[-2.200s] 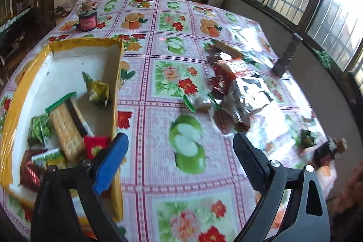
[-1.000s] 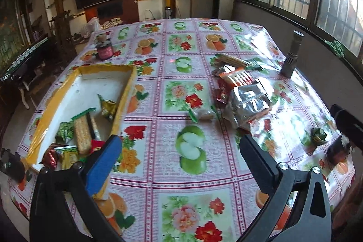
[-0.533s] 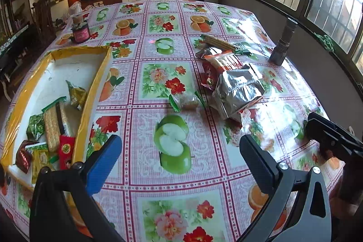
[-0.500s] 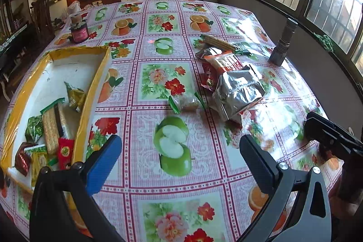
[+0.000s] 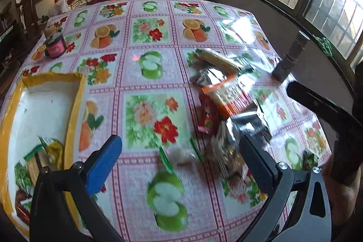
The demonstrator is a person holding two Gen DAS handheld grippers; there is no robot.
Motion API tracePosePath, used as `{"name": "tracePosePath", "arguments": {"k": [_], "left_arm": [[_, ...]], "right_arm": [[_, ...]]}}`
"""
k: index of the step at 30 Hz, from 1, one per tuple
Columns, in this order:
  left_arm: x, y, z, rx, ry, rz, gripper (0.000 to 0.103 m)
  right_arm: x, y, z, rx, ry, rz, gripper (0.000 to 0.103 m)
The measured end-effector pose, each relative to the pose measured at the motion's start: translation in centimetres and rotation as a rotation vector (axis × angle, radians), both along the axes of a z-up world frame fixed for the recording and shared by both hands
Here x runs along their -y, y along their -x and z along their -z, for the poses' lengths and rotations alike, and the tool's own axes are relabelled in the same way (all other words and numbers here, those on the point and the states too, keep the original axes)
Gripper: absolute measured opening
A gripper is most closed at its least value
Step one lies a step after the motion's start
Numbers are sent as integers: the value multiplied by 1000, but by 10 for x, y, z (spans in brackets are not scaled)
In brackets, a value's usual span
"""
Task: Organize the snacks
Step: 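Grasp the silver foil bag with the left tool while the right tool grasps the orange cracker pack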
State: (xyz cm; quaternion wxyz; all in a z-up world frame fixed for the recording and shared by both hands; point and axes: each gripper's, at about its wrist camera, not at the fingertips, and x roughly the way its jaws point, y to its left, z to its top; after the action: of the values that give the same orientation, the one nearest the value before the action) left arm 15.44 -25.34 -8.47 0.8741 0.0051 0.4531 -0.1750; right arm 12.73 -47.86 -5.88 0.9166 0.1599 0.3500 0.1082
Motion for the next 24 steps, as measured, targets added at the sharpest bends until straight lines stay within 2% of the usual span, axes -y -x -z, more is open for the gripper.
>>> {"name": "tracePosePath", "arguments": {"k": [5,8,10,12,15,16,19,21,24], "left_arm": [[-7,-6,9,-29,22,-8,102],[-14,-3,15,-52,31,-17,102],[-24,-1,14,-52,42,-28,103],[-37,0,13,-49,53,-56,103],[-51,-2,14,-67,74,-92,103],[-54,-2,14,-68,76,-94,103],[-55,1,15,-69,65,-82,103],[-56,9,13,-63,68,-62,103],[-57,26,8,-43,79,-2,103]], "right_arm": [[-5,-70,23,-102,27,-35,68],[-4,-82,38,-176,-46,-62,58],[-10,-67,42,-178,-36,-87,58],[-16,-50,48,-183,-106,-132,58],[-44,-17,43,-170,-128,-274,58],[-49,-4,36,-137,-160,-315,54],[-37,19,23,-104,-79,-196,58],[-25,28,22,-100,-105,-186,58],[-16,52,18,-92,-65,-185,58]]}}
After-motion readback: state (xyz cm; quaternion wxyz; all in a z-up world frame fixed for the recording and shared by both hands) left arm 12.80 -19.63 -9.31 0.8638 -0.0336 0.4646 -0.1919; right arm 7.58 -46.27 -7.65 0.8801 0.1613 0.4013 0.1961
